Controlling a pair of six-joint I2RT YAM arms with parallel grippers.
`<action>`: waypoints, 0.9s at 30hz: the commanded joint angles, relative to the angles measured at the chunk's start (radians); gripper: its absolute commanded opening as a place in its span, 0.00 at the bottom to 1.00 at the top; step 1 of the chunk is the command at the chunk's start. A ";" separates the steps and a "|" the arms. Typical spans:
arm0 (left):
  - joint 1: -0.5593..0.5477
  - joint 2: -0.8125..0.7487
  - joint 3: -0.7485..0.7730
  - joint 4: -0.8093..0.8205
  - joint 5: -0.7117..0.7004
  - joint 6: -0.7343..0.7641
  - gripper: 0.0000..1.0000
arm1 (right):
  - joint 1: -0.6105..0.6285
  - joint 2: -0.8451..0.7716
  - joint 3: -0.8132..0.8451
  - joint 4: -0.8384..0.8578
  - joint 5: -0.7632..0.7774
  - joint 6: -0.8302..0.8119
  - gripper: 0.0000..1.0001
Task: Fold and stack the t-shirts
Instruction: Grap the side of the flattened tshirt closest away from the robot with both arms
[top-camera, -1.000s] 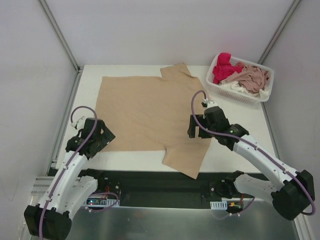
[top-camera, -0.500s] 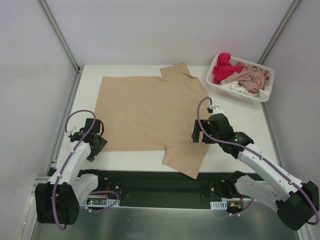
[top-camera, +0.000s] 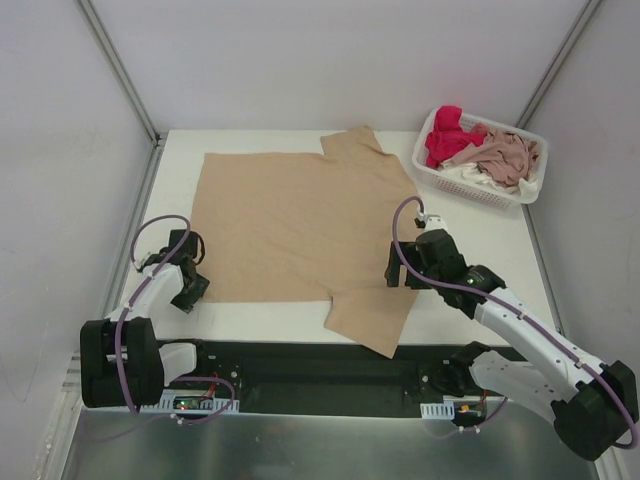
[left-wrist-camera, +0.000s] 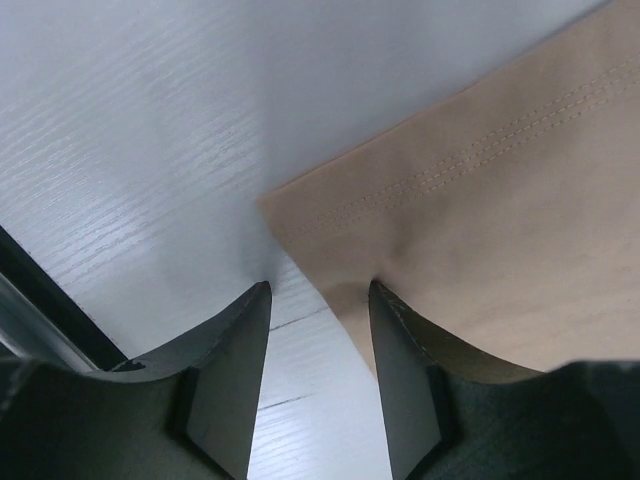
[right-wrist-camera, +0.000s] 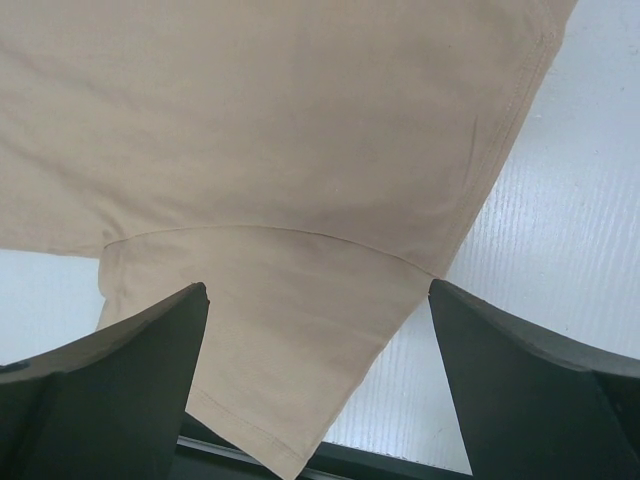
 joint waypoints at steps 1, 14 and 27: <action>0.011 0.040 -0.007 0.010 0.021 -0.011 0.44 | 0.004 0.017 0.010 0.012 0.028 -0.001 0.97; 0.023 0.065 0.000 0.045 0.022 0.031 0.00 | 0.011 0.015 -0.005 0.009 -0.049 -0.001 0.97; 0.025 -0.084 -0.047 0.062 0.036 0.094 0.00 | 0.430 0.196 0.060 -0.205 0.128 0.054 0.97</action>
